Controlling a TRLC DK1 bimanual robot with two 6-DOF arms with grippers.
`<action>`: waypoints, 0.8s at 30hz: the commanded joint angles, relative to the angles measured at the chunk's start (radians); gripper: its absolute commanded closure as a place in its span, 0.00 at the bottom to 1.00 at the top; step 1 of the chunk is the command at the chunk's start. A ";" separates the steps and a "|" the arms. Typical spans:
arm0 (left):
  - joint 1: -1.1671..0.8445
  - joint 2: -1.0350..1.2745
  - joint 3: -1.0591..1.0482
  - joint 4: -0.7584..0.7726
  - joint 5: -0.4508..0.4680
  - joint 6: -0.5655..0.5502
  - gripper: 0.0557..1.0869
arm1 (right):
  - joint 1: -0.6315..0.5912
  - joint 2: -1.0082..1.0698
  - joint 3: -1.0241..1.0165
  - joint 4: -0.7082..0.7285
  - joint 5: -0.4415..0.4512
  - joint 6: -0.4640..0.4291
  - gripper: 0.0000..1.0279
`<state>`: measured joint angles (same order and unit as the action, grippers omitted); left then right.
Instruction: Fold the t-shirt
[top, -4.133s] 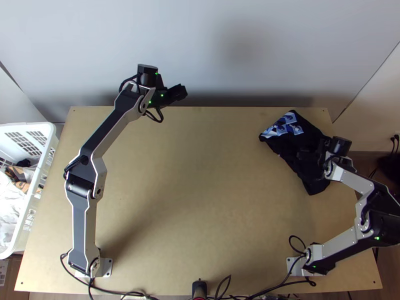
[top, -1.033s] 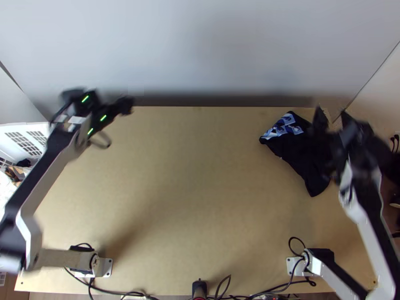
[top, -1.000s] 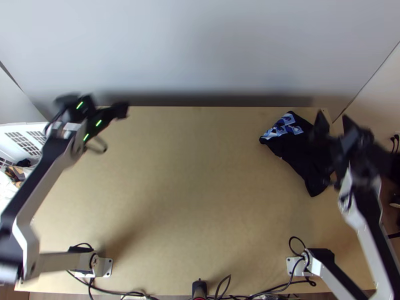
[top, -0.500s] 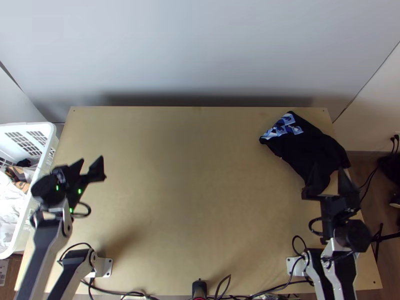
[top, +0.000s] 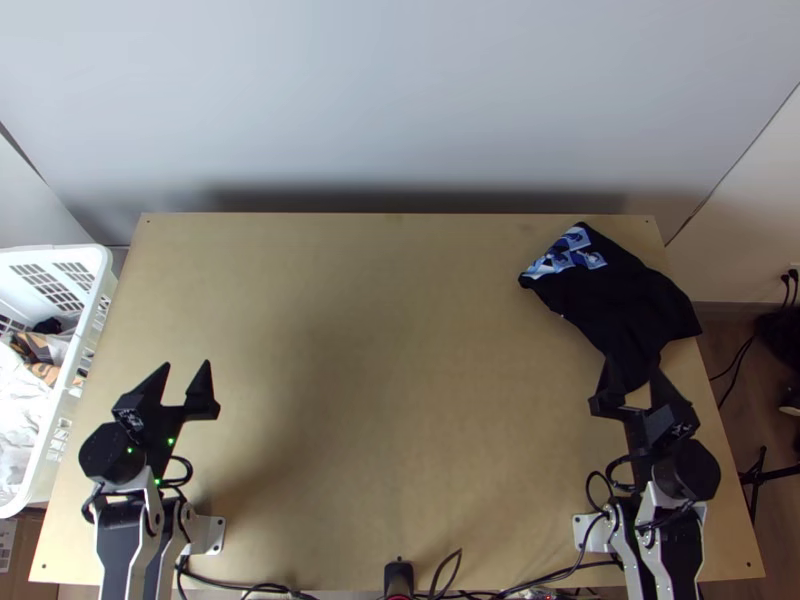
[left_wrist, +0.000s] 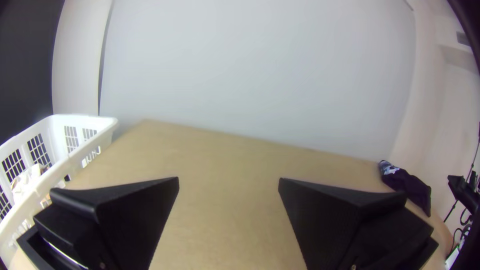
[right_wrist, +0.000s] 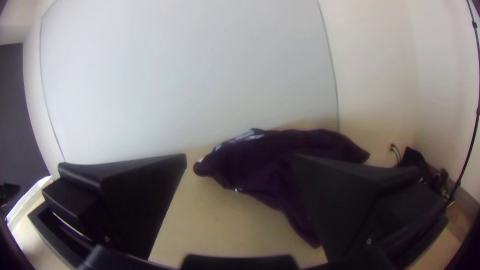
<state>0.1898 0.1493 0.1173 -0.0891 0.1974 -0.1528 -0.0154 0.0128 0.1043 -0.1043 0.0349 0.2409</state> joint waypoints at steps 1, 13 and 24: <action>0.027 -0.125 -0.039 -0.090 -0.006 0.018 0.06 | 0.008 -0.016 -0.006 -0.129 0.000 0.075 0.05; 0.028 -0.146 -0.041 -0.113 -0.099 0.024 0.06 | 0.006 -0.014 -0.008 -0.130 0.000 0.074 0.05; 0.028 -0.149 -0.039 -0.113 -0.101 0.024 0.06 | 0.006 -0.016 -0.008 -0.130 0.000 0.074 0.05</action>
<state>0.2176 0.0059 0.0792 -0.1944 0.1024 -0.1299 -0.0097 -0.0013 0.0978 -0.2337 0.0349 0.3141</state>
